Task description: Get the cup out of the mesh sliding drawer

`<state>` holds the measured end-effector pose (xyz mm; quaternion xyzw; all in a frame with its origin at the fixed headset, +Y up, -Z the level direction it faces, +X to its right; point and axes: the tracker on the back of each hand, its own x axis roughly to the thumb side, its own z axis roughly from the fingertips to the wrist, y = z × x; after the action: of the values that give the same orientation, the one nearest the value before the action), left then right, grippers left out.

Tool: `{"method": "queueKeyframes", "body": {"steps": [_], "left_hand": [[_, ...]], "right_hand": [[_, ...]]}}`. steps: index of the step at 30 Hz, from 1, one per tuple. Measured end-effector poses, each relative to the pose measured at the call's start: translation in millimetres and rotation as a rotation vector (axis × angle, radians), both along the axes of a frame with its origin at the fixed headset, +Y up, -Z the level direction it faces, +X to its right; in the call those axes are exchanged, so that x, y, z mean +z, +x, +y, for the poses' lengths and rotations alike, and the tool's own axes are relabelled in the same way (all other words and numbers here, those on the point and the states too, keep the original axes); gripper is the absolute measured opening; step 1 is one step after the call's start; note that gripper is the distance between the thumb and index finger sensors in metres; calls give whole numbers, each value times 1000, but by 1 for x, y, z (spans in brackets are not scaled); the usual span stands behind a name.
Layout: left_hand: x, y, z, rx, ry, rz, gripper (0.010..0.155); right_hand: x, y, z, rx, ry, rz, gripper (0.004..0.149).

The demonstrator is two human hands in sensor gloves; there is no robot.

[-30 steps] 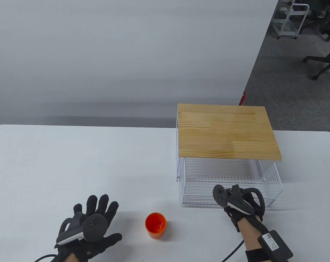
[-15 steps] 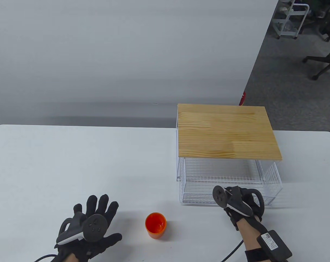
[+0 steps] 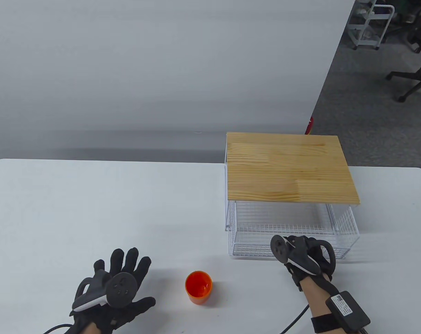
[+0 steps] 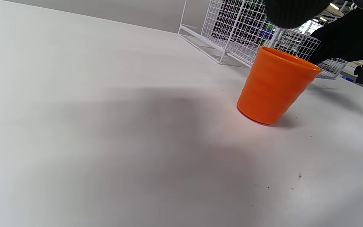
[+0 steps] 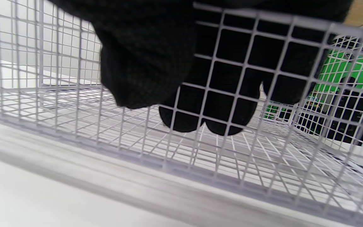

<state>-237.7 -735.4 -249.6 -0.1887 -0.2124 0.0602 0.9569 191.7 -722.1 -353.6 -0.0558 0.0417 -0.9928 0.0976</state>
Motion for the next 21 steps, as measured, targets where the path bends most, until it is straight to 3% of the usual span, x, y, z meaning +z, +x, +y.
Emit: {"method": "queueKeyframes", "body": {"steps": [21], "left_hand": [[-1, 1, -1, -9, -6, -5, 95]], "right_hand": [[-7, -4, 1, -1, 20, -32, 31]]}}
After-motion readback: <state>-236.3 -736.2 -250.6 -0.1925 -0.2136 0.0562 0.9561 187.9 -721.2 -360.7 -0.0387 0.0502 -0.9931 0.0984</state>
